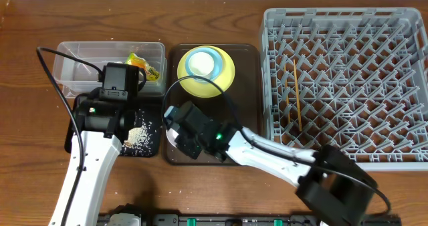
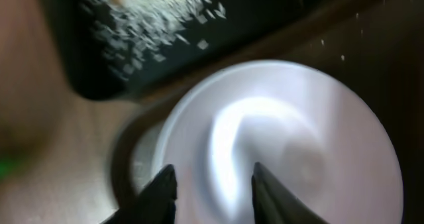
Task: Sort waste into correct bins and load items into the dishwasher rack
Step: 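Lower the right gripper onto the white plate rim and grip it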
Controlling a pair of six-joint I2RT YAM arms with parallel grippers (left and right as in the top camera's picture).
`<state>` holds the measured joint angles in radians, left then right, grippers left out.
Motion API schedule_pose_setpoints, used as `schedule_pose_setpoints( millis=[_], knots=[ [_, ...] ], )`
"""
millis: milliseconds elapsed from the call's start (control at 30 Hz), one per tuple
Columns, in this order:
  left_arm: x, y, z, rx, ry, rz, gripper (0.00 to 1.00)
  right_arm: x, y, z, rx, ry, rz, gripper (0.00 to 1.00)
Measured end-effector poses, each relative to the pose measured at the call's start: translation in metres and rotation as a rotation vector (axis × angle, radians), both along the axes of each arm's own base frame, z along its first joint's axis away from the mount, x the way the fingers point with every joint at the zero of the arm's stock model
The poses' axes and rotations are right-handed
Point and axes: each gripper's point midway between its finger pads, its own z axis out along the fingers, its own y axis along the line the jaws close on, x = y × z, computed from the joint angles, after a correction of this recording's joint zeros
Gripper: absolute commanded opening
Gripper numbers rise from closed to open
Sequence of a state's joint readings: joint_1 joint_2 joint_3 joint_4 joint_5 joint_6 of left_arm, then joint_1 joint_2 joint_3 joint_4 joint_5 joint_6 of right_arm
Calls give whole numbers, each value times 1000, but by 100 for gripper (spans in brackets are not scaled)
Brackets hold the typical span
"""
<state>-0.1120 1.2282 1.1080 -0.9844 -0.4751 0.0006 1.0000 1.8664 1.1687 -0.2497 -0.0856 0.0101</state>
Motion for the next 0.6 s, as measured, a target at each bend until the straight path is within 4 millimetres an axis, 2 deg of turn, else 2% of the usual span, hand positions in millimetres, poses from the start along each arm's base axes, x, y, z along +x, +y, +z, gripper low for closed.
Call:
schedule_pose_setpoints(
  millis=[167,333,600],
  knots=[
    [0,0,0,0,1,0,94,13,-11,-17,-60,-22,-77,8],
    [0,0,0,0,1,0,94,29,-31,-23,-109,-27,-169,8],
    [0,0,0,0,0,0,94,60,-79,-32,-179,22,-361,9]
  ],
)
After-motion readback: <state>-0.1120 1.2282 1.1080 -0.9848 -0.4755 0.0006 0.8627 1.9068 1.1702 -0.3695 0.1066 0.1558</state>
